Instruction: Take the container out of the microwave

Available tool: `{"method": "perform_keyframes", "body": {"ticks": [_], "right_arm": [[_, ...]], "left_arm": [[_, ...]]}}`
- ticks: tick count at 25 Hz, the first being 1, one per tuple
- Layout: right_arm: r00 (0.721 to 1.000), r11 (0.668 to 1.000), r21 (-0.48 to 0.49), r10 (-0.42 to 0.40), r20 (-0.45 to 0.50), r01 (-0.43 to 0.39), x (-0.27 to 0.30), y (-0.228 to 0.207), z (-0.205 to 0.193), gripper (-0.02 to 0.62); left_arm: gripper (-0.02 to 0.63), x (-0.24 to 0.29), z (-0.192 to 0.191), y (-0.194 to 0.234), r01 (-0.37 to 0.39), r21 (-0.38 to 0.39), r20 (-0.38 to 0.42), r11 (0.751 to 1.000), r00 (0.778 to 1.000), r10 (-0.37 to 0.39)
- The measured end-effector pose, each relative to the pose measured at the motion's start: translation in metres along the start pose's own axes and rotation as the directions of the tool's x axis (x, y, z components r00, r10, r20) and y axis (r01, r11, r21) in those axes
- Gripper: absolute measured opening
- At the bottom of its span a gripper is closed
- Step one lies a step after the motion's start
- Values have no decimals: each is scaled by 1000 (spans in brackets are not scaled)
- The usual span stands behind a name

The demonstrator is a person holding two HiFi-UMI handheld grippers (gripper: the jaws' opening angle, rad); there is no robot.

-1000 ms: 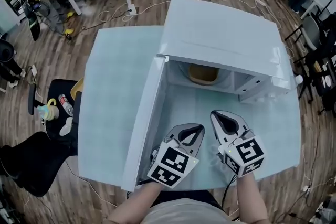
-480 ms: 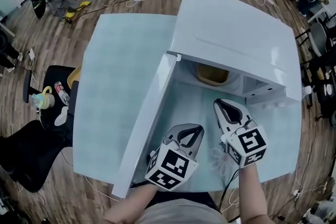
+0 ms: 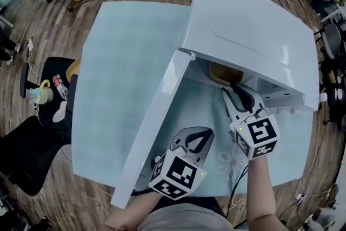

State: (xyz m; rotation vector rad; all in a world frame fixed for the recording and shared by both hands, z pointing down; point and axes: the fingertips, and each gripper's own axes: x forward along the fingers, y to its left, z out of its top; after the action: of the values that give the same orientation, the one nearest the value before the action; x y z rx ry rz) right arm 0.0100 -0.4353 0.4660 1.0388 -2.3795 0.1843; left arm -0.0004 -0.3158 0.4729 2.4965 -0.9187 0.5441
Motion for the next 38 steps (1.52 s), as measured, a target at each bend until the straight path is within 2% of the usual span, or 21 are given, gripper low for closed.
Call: {"method": "perform_keyframes", "body": {"ticks": [6,12,16,20,22,26,31,38], "right_arm": [[997,998,-54,-42,-72,38,20,-14,-7,111],[985,986,-168,-18,-173,-12,44,-14,-28,140],[978,984,-176,-10,-207,-27,52,-20,-37,140],[973,980,-197,-42,-227,-4,55,-22,-41,137],[973,980,-199,-54,-224,9,56,-23,-40,123],[970,980,-197,-63,-234,16,53,-20,-44,57],[969,978,-207,-84,-234,35,44,-15,-47,52],[970,985,-173,-38,-240,-4,28,4,-49,31]], "left_arm": [[14,5,-5,-8,36,-16,-15,999,999,-36],[14,10,-11,-1,30,-20,-22,999,999,-30],[14,11,-14,2,21,-32,-29,999,999,-22],[14,12,-15,4,11,-28,-32,1000,999,-12],[14,12,-15,4,10,-24,-33,1000,999,-11],[14,11,-16,5,5,-16,-39,1000,999,-6],[14,9,-15,4,0,-5,-40,1000,999,0],[14,1,-11,4,-21,17,-31,1000,999,22]]}}
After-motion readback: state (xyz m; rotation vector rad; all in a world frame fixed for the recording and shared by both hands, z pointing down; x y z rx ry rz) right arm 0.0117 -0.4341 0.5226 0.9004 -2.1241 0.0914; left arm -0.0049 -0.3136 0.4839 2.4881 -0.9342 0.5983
